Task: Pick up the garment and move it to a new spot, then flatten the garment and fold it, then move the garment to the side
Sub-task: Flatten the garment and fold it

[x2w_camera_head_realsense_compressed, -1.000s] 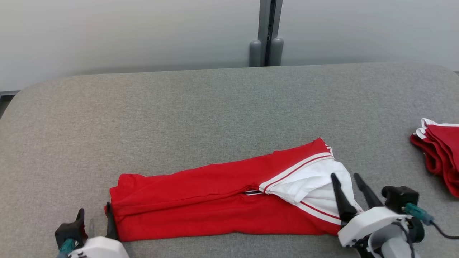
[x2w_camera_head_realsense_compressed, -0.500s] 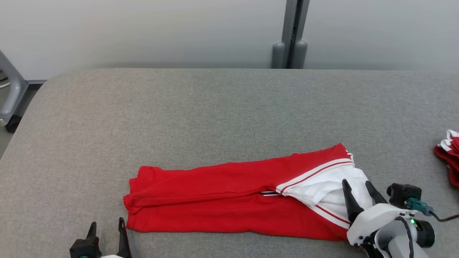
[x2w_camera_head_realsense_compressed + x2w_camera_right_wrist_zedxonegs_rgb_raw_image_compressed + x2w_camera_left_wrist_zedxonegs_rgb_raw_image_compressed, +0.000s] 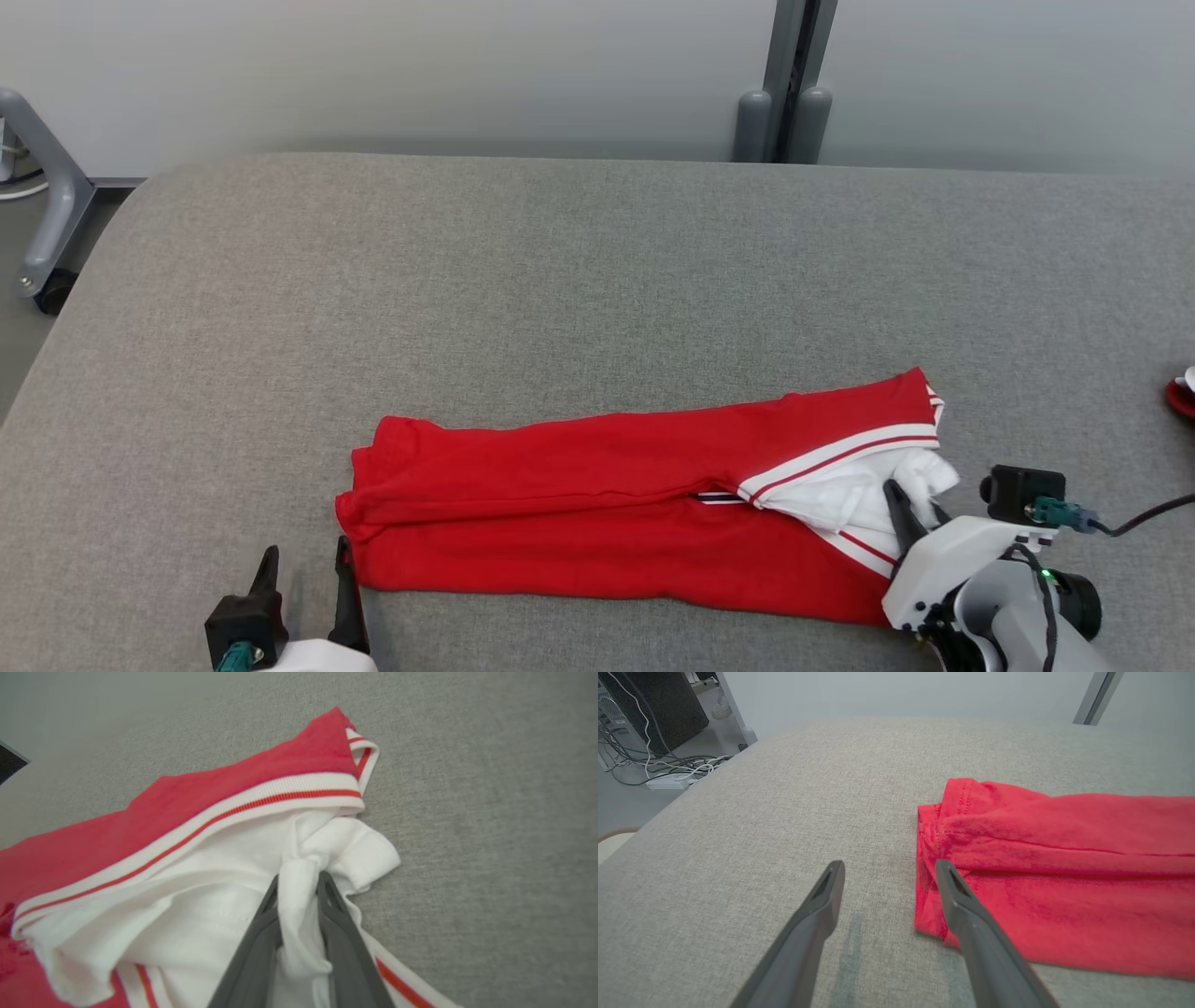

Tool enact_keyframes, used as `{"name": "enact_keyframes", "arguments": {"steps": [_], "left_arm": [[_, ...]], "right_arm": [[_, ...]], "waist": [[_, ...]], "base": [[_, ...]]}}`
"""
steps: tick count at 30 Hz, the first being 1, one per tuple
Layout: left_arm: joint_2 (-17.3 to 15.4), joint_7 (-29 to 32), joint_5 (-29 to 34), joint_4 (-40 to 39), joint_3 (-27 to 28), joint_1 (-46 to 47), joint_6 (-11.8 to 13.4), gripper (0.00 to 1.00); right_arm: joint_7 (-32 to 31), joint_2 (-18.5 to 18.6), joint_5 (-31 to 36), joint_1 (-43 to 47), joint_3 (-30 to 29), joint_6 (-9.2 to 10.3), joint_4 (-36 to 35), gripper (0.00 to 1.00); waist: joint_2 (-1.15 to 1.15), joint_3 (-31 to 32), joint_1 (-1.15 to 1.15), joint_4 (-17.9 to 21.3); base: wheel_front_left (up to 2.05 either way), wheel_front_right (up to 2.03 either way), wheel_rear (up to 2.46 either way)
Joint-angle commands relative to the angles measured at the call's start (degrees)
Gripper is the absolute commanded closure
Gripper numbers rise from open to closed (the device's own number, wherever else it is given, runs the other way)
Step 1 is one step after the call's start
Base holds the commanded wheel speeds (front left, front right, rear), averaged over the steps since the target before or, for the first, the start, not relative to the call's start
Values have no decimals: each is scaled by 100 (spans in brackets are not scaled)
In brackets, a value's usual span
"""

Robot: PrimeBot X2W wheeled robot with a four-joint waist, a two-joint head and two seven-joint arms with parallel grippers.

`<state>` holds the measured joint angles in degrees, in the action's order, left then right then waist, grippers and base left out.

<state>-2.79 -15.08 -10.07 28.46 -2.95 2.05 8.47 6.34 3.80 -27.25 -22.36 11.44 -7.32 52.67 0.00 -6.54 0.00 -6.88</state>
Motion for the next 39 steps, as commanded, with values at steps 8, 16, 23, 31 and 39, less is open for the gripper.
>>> {"name": "enact_keyframes", "arguments": {"steps": [8,16,23,31,39], "left_arm": [[-26,-9,-18,-100,-121,200,13,0],[-25,-9,7,-129,-157,158,-35,0],[-26,-9,-45,-78,-239,188,-61,0],[-24,-9,-69,-43,-429,209,-92,0],[-25,-9,-32,-53,-716,226,-130,0]], "right_arm": [[568,-44,-122,-160,-123,-14,363,100],[868,88,-135,-303,-502,-12,223,100],[890,0,-182,-130,-247,-16,-406,100],[568,-74,-932,295,1014,-17,-1526,100],[232,-71,-1684,416,2072,-17,-2126,100]], "waist": [[0,14,0,66],[0,95,0,300],[0,155,0,494],[0,228,0,375],[0,251,0,-266]], "base": [[0,0,0],[0,0,0],[0,0,0],[0,0,0],[0,0,0]]}}
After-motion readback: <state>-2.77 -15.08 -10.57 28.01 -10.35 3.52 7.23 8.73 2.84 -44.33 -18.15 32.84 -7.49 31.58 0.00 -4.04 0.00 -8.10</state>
